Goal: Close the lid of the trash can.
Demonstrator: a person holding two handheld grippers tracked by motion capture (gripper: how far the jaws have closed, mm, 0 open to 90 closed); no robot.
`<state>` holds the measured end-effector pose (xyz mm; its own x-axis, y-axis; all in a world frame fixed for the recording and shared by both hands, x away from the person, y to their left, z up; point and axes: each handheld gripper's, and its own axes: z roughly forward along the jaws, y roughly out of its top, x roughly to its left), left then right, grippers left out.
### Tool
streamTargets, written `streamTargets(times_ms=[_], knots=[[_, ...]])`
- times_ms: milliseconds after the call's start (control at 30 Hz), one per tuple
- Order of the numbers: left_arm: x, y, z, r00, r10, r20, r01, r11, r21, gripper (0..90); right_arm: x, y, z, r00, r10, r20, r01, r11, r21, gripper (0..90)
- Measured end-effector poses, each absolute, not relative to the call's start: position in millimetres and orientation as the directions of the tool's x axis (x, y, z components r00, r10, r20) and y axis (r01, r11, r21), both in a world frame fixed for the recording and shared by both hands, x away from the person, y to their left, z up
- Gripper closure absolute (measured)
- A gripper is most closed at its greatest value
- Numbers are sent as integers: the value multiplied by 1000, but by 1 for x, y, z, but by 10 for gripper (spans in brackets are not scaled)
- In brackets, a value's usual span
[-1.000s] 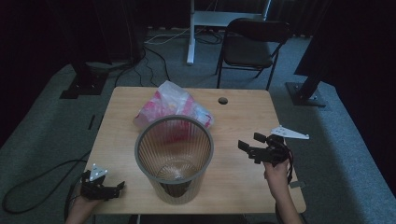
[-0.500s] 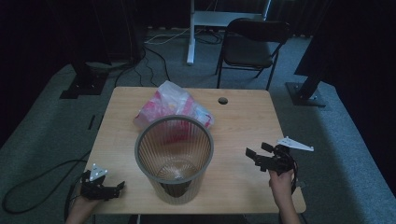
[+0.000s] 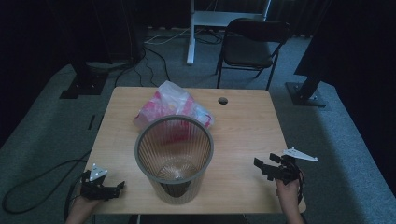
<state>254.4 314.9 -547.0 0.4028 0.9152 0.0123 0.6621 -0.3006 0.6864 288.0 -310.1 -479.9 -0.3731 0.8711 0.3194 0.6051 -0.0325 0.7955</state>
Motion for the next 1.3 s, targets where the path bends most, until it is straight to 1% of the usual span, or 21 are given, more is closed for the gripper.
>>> streamTargets(times_ms=[133,400,533,700,967,1233,1267,1300], knots=[[254,315,-547,403,915,12,662,-301,686,1,287,-313,-486,-352,882,314,618,-33,786,126],[254,315,-547,403,915,12,662,-301,686,1,278,-329,-498,-305,902,305,607,-63,792,126],[254,315,-547,403,915,12,662,-301,686,1,275,-335,-506,-282,917,280,611,-53,790,126],[254,315,-547,403,915,13,662,-301,686,1,268,-342,-516,-276,931,237,601,-25,799,126],[254,315,-547,403,915,12,663,-301,686,1,254,-358,-530,-273,931,244,581,-43,813,126],[254,315,-547,403,915,12,662,-301,686,1,241,-366,-539,-275,936,220,554,-33,832,126],[254,315,-547,403,915,13,662,-301,686,1,238,-366,-541,-259,945,198,545,-26,838,126],[254,315,-547,403,915,13,662,-301,686,1,238,-366,-541,-259,945,198,545,-26,838,126]])
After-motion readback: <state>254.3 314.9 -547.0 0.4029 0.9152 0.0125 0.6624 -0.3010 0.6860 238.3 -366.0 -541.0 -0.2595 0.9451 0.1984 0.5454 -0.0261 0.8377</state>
